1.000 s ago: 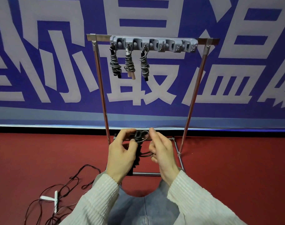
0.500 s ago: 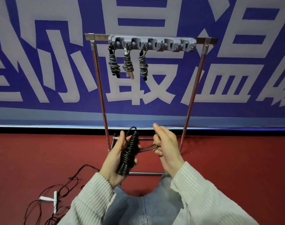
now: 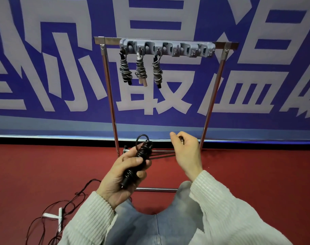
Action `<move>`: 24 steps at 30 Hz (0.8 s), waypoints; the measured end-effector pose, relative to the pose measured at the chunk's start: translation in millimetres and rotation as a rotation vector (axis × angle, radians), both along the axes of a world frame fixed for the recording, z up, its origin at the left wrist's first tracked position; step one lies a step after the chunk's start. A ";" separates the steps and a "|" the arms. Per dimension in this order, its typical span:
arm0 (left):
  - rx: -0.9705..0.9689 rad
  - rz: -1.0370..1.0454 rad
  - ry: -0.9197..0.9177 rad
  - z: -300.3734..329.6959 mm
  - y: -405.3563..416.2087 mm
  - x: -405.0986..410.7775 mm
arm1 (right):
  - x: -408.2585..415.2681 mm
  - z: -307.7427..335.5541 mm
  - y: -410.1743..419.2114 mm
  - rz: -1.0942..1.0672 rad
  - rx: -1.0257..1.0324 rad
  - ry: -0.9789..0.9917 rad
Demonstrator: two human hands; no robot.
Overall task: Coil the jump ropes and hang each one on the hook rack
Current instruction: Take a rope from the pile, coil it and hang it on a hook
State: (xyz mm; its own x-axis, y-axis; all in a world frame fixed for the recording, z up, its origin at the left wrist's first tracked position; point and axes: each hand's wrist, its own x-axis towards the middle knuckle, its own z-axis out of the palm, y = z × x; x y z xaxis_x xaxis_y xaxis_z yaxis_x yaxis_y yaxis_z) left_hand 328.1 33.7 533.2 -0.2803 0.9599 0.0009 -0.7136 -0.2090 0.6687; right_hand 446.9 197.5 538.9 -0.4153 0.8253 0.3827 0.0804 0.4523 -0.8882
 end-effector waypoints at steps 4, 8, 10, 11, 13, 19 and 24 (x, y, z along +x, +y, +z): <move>0.054 0.142 0.058 13.7 0.7 -8.6 | -0.4 -9.1 9.6 -0.047 0.162 -0.172; -0.041 0.222 0.197 10.8 -0.8 -15.1 | 12.2 -26.7 17.8 -0.017 0.547 -0.524; -0.257 0.290 0.632 1.2 -0.5 -16.0 | 20.1 -34.3 21.4 0.068 0.770 -0.634; -0.355 0.315 0.865 -4.3 1.3 -14.5 | 22.7 -35.9 23.0 0.110 0.858 -0.635; -0.507 0.333 1.193 -17.3 7.1 -12.1 | 23.3 -33.4 22.6 0.126 0.954 -0.584; -0.541 0.332 0.823 -30.2 10.7 -15.6 | 18.7 -15.1 17.5 0.082 0.653 -0.617; -0.182 0.312 0.255 -3.8 1.7 -25.2 | 22.6 -26.4 6.7 0.149 0.513 -0.775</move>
State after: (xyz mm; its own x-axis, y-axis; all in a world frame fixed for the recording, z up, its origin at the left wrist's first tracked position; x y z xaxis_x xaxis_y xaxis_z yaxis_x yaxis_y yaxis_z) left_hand 302.9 35.4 529.4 -0.5695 0.8202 -0.0539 -0.4426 -0.2507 0.8610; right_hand 469.4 204.1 512.5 -0.7943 0.5505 0.2570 0.4756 0.8267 -0.3007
